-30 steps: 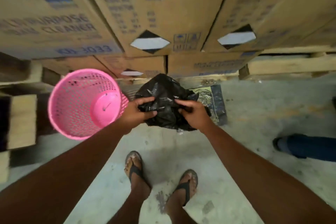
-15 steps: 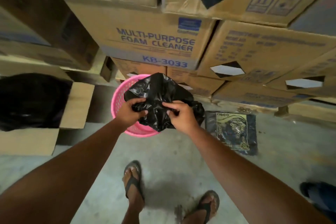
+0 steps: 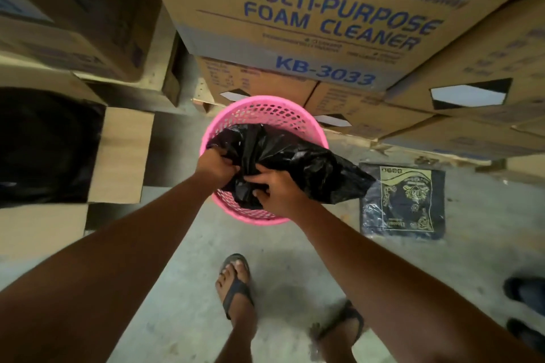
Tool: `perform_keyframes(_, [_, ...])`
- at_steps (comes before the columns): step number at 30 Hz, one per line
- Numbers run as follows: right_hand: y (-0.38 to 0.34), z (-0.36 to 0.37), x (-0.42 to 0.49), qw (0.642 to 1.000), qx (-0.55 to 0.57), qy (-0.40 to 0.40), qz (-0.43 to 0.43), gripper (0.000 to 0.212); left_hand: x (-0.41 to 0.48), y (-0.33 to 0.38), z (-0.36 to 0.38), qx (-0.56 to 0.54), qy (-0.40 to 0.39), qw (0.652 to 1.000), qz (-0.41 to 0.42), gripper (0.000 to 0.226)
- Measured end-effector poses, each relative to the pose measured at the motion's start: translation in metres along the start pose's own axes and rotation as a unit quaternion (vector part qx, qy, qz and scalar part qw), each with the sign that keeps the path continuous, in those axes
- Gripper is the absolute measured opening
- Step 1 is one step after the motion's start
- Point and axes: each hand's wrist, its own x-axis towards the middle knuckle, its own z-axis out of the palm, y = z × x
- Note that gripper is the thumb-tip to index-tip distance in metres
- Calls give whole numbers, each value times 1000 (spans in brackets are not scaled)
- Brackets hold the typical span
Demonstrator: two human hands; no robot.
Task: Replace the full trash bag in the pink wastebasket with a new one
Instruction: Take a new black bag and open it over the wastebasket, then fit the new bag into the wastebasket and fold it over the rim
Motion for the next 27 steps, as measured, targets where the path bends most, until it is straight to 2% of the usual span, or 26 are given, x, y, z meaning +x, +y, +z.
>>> perform_keyframes(2, [5,-10,-4,1000,-23,-2,-18,36,2,1,11,-21,1,1000,-2,38])
perform_keyframes(3, [7,-15,-9,998,-19,35,-47,32,1,2,18,-44,-6,999,-5,38])
perform_keyframes(5, [15,-26,-16,980,-42,170,-98,29,-2,8,33,-75,-38,996,-5,40])
perform_keyframes(6, [21,-35,-18,965,-98,229,-85,30,-5,11,41,-96,-64,993,-2,39])
perform_keyframes(7, [30,-44,-18,953,-157,258,-30,34,-8,15,49,-120,-88,989,0,39])
perform_keyframes(8, [39,-53,-18,950,-191,241,51,40,-12,20,56,-140,-109,984,-2,39])
perform_keyframes(10, [56,-64,-16,962,-172,123,175,49,-16,25,72,-150,-145,978,-16,45])
perform_keyframes(12, [69,-65,-17,961,-178,13,212,45,-19,29,88,-140,-188,971,-37,51])
perform_keyframes(13, [74,-63,-18,956,-207,-1,207,42,-17,29,96,-138,-201,969,-41,53])
perform_keyframes(15, [81,-59,-19,953,-239,23,187,40,-10,25,111,-151,-191,969,-46,56])
perform_keyframes(18, [91,-57,-17,951,-264,90,137,46,8,11,128,-102,-108,989,-16,57])
perform_keyframes(20, [97,-59,-11,959,-250,113,74,49,23,3,140,-38,-63,997,9,58])
perform_keyframes(22, [100,-61,-2,970,-209,125,25,46,38,-2,155,-41,-57,997,23,62])
perform_keyframes(24, [106,-61,6,978,-173,115,6,42,53,-2,172,-47,-69,996,33,60])
perform_keyframes(27, [112,-60,23,976,-216,14,14,45,62,1,187,-64,-53,996,9,34])
